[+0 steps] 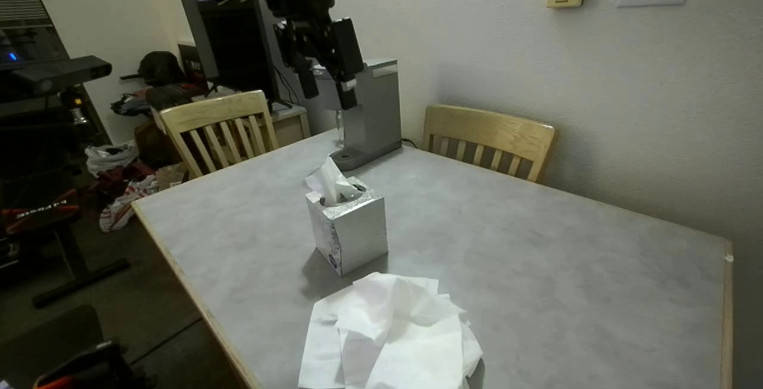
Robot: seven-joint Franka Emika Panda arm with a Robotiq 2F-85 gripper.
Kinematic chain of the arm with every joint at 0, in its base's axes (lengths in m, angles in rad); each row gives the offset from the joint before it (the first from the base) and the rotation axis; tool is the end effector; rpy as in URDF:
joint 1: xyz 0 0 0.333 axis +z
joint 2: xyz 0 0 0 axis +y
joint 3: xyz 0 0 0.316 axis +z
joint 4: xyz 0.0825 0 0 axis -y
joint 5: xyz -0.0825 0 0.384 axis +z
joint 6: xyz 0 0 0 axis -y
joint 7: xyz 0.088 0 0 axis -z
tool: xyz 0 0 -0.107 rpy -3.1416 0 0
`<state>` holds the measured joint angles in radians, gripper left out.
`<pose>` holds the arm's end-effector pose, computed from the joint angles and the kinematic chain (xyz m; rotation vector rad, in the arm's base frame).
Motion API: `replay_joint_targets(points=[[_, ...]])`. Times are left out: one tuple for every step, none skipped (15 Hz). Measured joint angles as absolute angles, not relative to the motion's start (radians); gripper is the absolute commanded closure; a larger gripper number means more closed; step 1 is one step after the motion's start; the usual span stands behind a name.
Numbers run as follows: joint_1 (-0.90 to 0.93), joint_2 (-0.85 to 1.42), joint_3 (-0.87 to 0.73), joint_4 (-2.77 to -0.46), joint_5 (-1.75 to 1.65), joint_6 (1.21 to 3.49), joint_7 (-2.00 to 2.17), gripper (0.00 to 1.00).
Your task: Remove a tissue from the box
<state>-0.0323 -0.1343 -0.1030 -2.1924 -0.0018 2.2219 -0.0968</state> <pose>0.5168 -0.0717 0.4587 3.1239 -0.0589 0.2559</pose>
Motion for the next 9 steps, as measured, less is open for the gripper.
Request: replay_joint_targets(points=[[-0.032,-0.12,-0.1,-2.186,-0.003,2.229,-0.097,0.0],[-0.032,-0.107,-0.096,-2.182,-0.006,2.236,-0.097,0.0],[-0.032,-0.096,-0.093,-2.176,-0.009,2.24,-0.097,0.0],[-0.032,-0.086,-0.09,-2.173,-0.014,2.242,-0.097,0.0],[-0.032,-0.076,-0.086,-2.17,-0.017,2.245,-0.097,0.0],[-0.032,-0.067,-0.083,-2.168,-0.021,2.247,-0.096,0.0],[-0.032,-0.058,-0.08,-2.166,-0.027,2.249,-0.096,0.0],[-0.032,-0.05,-0.076,-2.165,-0.032,2.25,-0.096,0.0],[-0.032,-0.043,-0.072,-2.164,-0.037,2.251,-0.095,0.0]])
